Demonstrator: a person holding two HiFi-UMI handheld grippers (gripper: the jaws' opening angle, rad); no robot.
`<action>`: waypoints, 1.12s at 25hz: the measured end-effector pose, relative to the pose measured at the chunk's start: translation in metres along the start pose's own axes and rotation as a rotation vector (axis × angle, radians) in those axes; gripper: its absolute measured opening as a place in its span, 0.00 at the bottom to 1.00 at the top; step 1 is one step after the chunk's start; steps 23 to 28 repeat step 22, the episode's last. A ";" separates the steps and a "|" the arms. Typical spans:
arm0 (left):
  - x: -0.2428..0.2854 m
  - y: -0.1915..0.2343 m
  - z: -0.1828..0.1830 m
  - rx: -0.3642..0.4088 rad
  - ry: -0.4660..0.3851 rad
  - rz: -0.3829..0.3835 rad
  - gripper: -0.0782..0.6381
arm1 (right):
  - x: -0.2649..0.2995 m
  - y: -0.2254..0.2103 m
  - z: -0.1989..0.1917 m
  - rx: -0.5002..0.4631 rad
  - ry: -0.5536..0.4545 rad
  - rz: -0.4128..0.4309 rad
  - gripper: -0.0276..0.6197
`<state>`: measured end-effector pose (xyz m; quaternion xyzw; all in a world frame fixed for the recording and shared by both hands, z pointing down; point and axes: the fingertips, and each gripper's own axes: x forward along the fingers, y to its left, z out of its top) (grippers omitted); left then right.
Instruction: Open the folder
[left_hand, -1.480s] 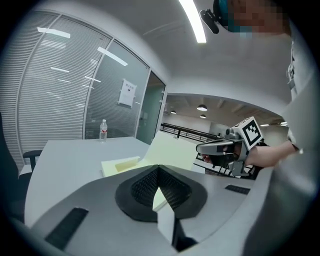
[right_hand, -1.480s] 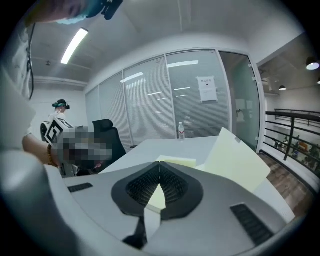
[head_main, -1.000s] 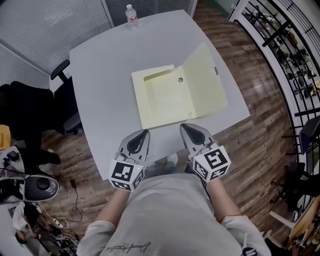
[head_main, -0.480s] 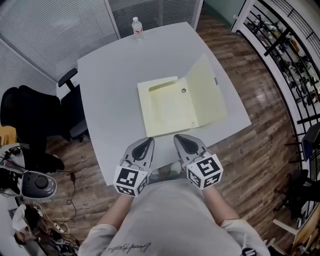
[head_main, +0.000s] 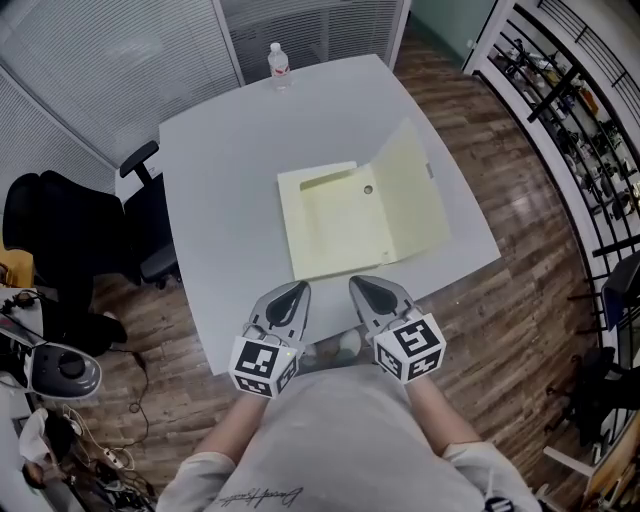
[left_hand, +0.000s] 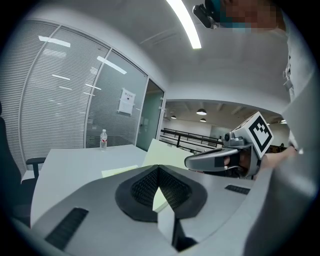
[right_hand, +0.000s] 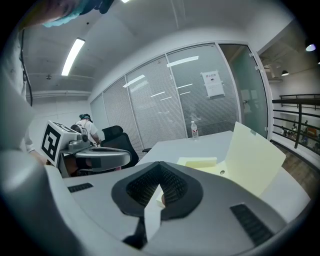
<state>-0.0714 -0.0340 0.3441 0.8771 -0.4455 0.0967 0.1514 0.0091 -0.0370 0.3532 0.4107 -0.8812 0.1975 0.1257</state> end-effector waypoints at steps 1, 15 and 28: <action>0.000 0.000 0.000 0.001 -0.001 0.001 0.12 | 0.000 0.000 -0.001 0.001 0.000 0.001 0.08; -0.001 -0.001 0.000 0.002 -0.019 -0.006 0.12 | -0.002 0.000 -0.001 -0.003 0.000 0.002 0.08; 0.001 -0.003 -0.001 0.006 -0.014 -0.010 0.12 | -0.002 0.000 -0.004 0.007 -0.006 0.005 0.08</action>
